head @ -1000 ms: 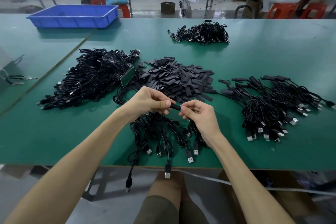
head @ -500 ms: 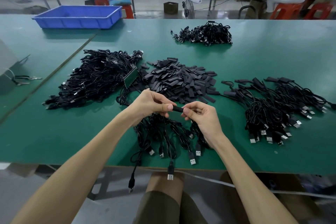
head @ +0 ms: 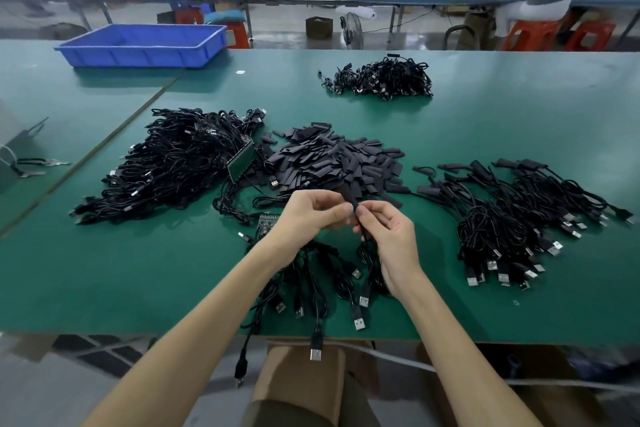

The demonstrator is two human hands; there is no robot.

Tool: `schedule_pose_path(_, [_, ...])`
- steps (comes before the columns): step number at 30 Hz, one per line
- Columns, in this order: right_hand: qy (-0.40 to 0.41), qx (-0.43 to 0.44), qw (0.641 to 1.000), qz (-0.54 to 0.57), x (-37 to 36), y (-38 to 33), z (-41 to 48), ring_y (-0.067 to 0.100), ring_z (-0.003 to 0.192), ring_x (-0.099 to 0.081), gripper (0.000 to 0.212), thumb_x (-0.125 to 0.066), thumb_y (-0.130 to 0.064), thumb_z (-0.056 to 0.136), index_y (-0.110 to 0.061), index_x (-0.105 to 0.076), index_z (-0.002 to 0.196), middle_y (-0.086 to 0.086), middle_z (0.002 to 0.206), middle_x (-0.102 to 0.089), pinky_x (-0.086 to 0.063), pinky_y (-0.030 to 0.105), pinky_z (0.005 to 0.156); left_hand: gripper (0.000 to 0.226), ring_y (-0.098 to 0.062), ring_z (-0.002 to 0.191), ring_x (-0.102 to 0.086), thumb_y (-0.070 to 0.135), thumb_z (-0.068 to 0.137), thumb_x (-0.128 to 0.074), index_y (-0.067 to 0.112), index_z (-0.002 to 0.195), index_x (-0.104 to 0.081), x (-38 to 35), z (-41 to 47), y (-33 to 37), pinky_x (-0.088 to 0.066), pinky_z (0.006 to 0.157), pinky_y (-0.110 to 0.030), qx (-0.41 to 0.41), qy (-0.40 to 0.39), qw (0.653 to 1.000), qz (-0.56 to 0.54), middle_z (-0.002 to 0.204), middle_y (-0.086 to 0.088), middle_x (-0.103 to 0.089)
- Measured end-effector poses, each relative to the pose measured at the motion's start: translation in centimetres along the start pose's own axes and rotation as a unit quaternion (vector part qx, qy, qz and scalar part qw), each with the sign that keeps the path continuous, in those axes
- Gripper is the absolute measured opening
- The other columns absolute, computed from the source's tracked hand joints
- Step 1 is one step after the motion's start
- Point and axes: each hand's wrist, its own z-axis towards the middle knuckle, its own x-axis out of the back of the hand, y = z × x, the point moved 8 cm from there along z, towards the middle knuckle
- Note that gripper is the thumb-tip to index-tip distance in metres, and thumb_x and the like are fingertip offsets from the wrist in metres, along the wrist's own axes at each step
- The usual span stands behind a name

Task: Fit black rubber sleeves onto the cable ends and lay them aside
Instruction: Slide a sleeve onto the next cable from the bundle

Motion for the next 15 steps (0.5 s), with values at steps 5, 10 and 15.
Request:
schedule_pose_path(5, [-0.003, 0.003, 1.0, 0.002, 0.0, -0.2, -0.2, 0.014, 0.077, -0.068, 0.002, -0.075, -0.01, 0.093, -0.011, -0.076, 0.095, 0.008, 0.087, -0.077, -0.056, 0.023, 0.075, 0.013, -0.006, 0.067, -0.066, 0.02, 0.094, -0.073, 0.012, 0.083, -0.075, -0.4, -0.3, 0.7, -0.053, 0.067, -0.021, -0.024, 0.013, 0.998, 0.059, 0.072, 0.001, -0.073])
schedule_pose_path(10, [-0.011, 0.014, 0.999, -0.03, -0.4, -0.2, 0.1, 0.016, 0.104, -0.072, 0.015, -0.072, -0.024, 0.097, -0.017, -0.076, 0.109, 0.002, 0.107, -0.078, -0.057, 0.027, 0.092, 0.018, -0.021, 0.083, -0.074, 0.019, 0.097, -0.069, 0.003, 0.101, -0.073, 0.3, -0.3, 1.5, -0.063, 0.079, -0.042, -0.05, 0.053, 0.997, -0.013, 0.093, -0.011, -0.077])
schedule_pose_path(15, [-0.071, 0.028, 0.992, -0.103, -1.7, -0.3, -0.3, 0.009, 0.106, -0.071, 0.015, -0.073, -0.034, 0.096, -0.034, -0.077, 0.111, -0.008, 0.11, -0.078, -0.055, 0.024, 0.094, 0.012, -0.02, 0.068, -0.068, 0.013, 0.098, -0.068, 0.002, 0.097, -0.072, 1.1, 0.3, 2.8, -0.062, 0.068, -0.037, -0.068, 0.091, 0.992, -0.058, 0.087, -0.016, -0.075])
